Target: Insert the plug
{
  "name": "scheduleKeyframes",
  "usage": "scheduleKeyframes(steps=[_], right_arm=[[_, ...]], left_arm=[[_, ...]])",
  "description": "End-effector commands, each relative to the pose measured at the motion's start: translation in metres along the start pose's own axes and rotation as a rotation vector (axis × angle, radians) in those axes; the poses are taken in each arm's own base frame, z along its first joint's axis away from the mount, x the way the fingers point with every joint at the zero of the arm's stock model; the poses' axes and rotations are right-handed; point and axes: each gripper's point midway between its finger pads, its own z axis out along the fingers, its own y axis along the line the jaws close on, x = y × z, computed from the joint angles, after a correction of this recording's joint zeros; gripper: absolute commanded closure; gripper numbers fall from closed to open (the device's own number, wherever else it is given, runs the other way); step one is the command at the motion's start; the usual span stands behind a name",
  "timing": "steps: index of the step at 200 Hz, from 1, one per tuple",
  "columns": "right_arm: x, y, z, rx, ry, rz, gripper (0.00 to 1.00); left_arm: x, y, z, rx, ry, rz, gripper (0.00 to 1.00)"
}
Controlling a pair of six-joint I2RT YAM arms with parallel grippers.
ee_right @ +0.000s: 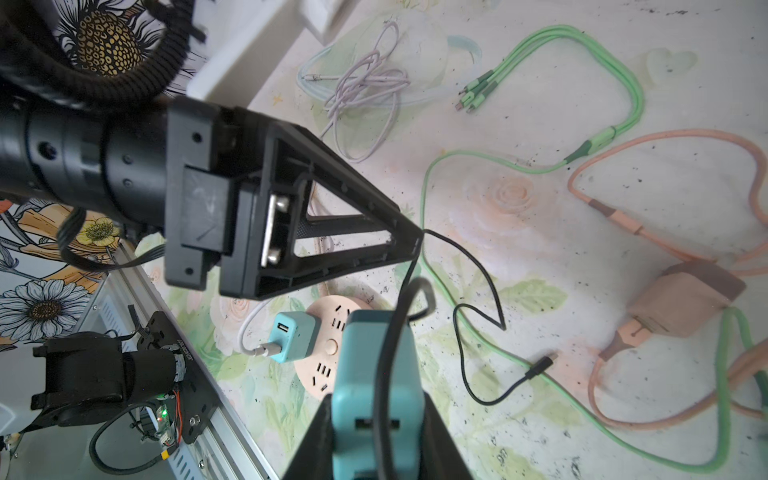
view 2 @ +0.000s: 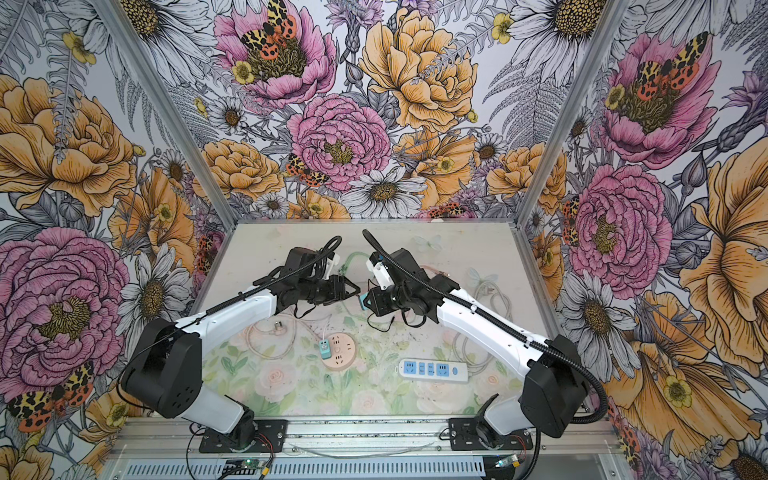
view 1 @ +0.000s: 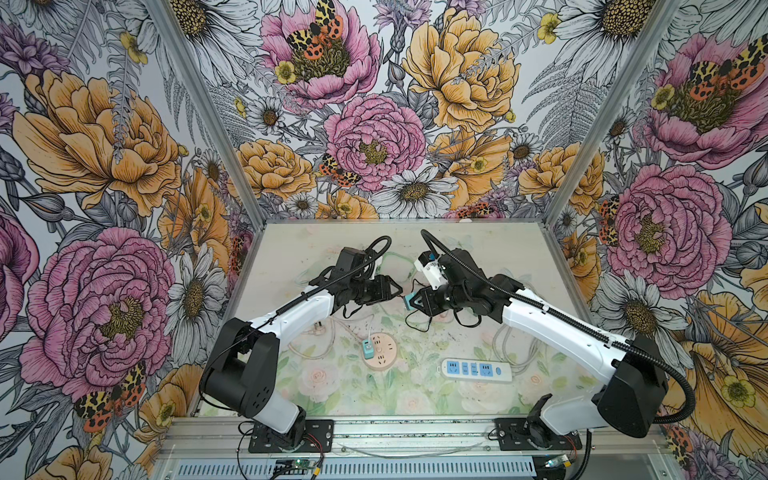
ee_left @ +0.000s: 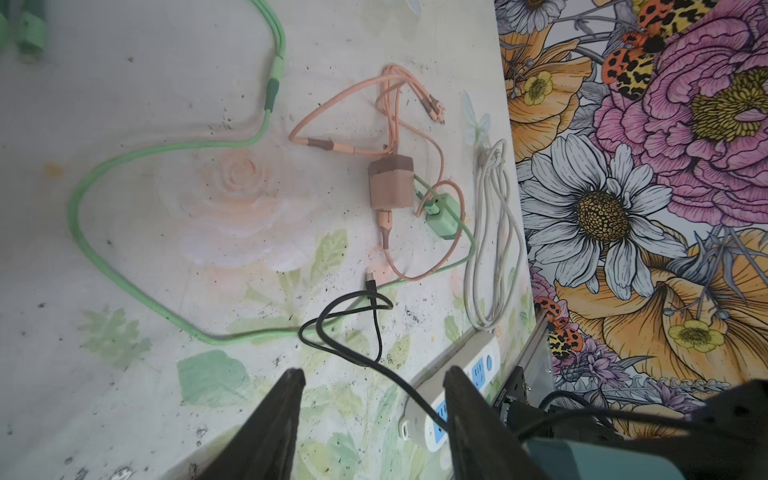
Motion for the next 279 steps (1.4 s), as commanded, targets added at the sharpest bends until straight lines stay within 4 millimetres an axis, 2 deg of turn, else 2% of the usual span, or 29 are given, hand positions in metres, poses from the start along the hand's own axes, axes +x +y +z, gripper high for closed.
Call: scheduleKeyframes(steps=[1,70,84,103,123,152,207,236,279], right_arm=[[-0.014,0.008,-0.012,0.009,-0.059,-0.051,1.0],[-0.004,0.009,-0.002,0.032,-0.033,-0.085,1.0],[-0.002,0.009,0.0,0.034,-0.026,-0.096,1.0],[0.001,0.009,0.001,0.035,-0.021,-0.104,1.0],[0.003,0.008,0.001,0.04,-0.018,-0.11,1.0],[0.006,0.007,0.002,0.041,-0.012,-0.115,1.0],[0.009,0.005,0.001,0.045,-0.008,-0.112,1.0],[0.009,0.005,0.001,0.046,-0.01,-0.11,1.0],[0.011,0.007,0.012,0.029,0.013,-0.097,1.0]], left_arm=[[0.008,0.001,0.007,0.021,0.031,-0.037,0.43],[0.017,-0.031,0.039,0.147,0.087,-0.055,0.46],[0.016,-0.032,0.045,0.178,0.084,-0.082,0.54],[0.01,-0.026,0.049,0.169,0.067,-0.1,0.77],[0.001,-0.024,0.046,0.165,0.039,-0.098,0.87],[-0.02,-0.029,0.034,0.145,-0.002,-0.053,1.0],[-0.06,-0.045,-0.004,0.054,-0.106,0.07,1.0],[-0.079,-0.042,-0.032,-0.002,-0.212,0.103,1.0],[-0.097,-0.021,-0.078,-0.203,-0.39,0.197,1.0]])
